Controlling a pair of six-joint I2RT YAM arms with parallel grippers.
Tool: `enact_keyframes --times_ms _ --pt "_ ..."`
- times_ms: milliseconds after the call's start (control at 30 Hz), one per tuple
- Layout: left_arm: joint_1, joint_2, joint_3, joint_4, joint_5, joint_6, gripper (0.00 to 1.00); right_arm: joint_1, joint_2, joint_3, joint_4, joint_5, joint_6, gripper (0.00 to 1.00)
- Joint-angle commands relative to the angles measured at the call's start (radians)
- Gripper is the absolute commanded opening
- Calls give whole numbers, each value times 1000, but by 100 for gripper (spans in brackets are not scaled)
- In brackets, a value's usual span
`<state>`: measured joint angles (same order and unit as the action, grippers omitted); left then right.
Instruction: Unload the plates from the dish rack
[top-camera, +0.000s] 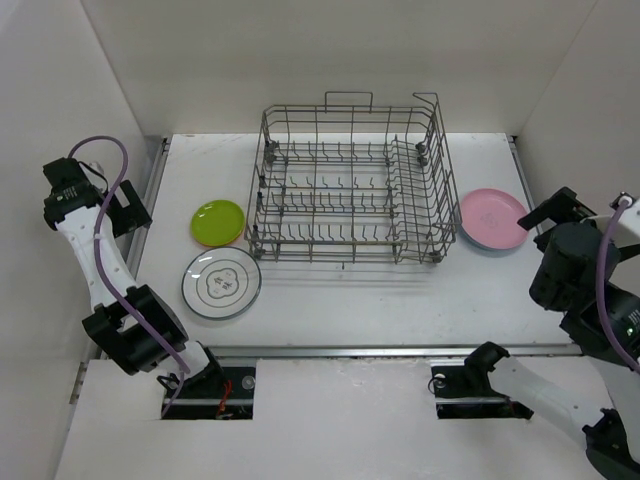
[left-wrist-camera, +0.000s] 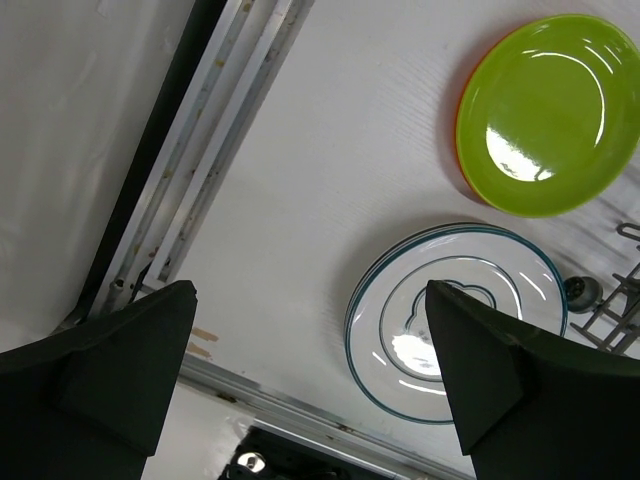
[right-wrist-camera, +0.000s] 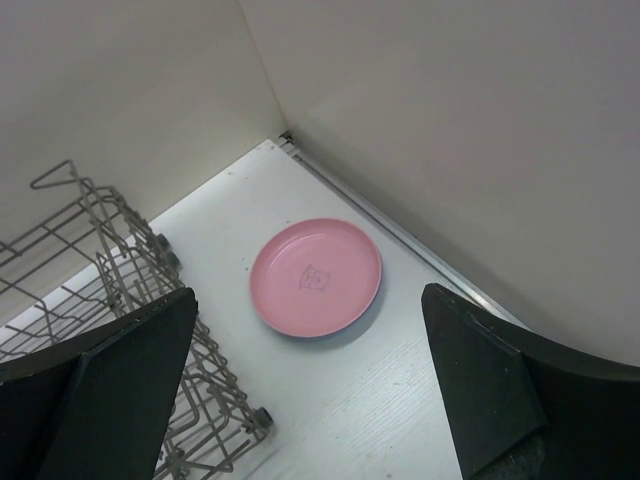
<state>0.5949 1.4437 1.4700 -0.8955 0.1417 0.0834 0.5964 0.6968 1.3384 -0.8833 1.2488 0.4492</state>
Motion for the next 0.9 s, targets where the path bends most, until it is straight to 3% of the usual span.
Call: enact_keyframes --times_ms 0,400,667,867 --pt "-3 -29 -4 17 27 -13 98 -1 -16 16 -9 -55 -20 100" --pt "-3 -29 -13 26 6 -4 100 -1 -112 71 -45 89 -33 100" --pt "-3 -11 -13 26 6 -4 100 -1 -296 240 -83 98 -43 100" --pt "-3 -2 7 26 27 -13 100 -1 -453 226 -17 15 -106 100"
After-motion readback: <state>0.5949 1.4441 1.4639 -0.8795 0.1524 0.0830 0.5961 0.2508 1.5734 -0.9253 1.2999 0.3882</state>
